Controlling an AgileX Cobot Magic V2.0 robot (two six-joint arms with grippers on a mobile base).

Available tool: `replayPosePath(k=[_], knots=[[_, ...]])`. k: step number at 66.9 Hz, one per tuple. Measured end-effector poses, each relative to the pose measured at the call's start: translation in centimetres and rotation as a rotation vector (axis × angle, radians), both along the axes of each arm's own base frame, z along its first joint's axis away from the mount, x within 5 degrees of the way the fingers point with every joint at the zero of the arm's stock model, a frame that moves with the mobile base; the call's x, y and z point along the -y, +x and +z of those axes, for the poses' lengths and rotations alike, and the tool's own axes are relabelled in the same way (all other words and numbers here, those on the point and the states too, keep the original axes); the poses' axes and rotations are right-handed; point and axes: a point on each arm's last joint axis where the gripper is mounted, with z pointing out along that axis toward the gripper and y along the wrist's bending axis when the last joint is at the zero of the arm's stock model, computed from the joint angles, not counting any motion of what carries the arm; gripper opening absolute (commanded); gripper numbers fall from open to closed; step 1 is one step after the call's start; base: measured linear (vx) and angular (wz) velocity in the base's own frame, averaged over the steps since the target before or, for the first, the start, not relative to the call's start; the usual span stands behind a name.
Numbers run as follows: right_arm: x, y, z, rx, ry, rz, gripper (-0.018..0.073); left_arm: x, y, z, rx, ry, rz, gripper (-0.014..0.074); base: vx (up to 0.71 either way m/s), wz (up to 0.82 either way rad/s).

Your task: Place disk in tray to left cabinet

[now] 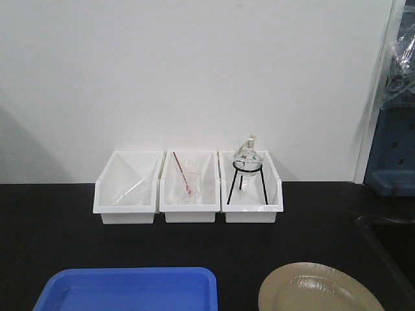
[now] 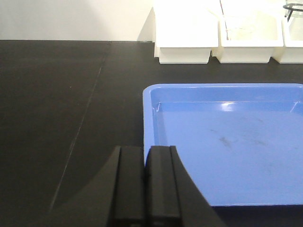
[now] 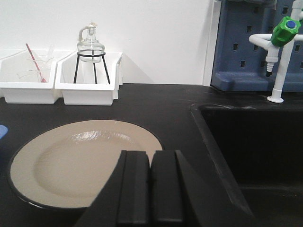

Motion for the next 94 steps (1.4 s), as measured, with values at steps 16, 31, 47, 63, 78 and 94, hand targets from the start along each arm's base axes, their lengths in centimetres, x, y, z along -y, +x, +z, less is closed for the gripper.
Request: replayPosePath(k=[16, 31, 47, 63, 78, 94], knots=[[0.0, 0.0, 0.0, 0.000, 0.000, 0.000, -0.0001, 0.0, 0.0, 0.0, 0.000, 0.001, 0.000, -0.0006, 0.00, 0.00], [0.0, 0.0, 0.0, 0.000, 0.000, 0.000, -0.0001, 0.0, 0.0, 0.1, 0.006, 0.002, 0.000, -0.0006, 0.00, 0.00], [0.0, 0.0, 0.0, 0.000, 0.000, 0.000, -0.0001, 0.0, 0.1, 0.8, 0.089, 0.000, 0.000, -0.0006, 0.00, 0.00], [0.0, 0.0, 0.0, 0.004, 0.000, 0.001, -0.0001, 0.0, 0.2, 1.6, 0.176, -0.002, 0.000, -0.0006, 0.00, 0.00], [-0.2, 0.0, 1.1, 0.125, 0.001, 0.018, -0.0001, 0.0, 0.1, 3.4, 0.374, -0.006, 0.000, -0.0006, 0.00, 0.00], [-0.3, -0.3, 3.5, 0.281, 0.050, 0.039, 0.0000, 0.0, -0.5, 5.8, 0.578, -0.010, 0.000, -0.0006, 0.00, 0.00]])
